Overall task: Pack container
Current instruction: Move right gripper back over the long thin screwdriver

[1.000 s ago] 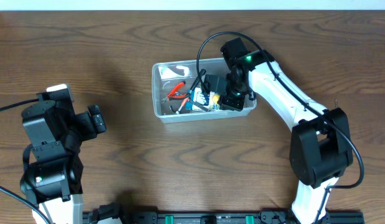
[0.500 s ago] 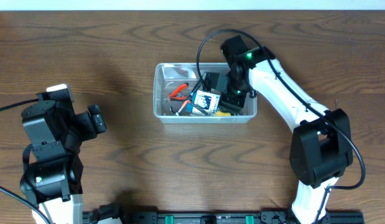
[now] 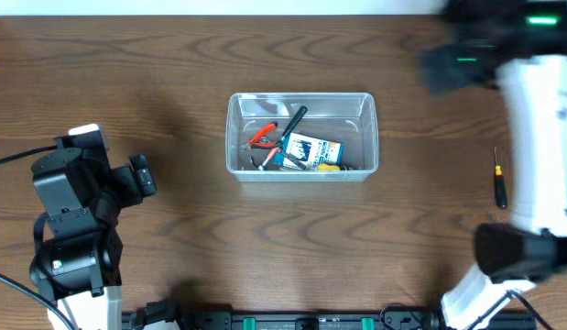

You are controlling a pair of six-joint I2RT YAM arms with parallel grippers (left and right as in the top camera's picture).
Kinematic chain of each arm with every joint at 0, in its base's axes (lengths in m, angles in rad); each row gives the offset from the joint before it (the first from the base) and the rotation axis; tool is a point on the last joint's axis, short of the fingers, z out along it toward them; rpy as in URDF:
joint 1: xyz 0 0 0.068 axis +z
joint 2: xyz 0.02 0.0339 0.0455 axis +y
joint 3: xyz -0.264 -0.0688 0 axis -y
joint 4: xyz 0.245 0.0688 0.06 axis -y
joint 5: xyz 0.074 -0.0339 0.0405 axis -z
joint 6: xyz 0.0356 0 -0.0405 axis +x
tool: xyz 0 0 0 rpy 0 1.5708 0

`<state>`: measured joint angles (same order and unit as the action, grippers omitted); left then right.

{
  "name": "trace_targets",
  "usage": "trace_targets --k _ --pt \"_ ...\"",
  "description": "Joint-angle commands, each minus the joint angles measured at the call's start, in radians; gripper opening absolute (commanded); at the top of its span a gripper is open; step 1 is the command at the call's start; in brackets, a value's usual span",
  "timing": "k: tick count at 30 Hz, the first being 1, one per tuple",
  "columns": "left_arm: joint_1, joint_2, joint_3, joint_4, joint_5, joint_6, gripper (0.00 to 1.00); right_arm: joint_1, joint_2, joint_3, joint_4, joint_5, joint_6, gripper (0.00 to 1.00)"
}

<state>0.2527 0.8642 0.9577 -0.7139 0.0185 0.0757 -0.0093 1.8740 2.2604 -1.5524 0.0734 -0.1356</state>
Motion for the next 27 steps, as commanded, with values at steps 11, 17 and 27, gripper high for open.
trace_targets --k 11,17,27 --pt "0.003 0.004 -0.004 -0.003 -0.011 0.005 0.98 -0.434 -0.228 -0.218 -0.146 -0.034 0.214 0.99" --pt "0.003 0.003 -0.004 -0.003 -0.011 0.005 0.98 -0.438 -0.531 -0.583 -0.029 -0.032 0.214 0.99" --pt "0.003 0.004 -0.004 -0.002 -0.004 0.004 0.98 -0.460 -0.503 -0.982 0.354 -0.037 -0.003 0.99"
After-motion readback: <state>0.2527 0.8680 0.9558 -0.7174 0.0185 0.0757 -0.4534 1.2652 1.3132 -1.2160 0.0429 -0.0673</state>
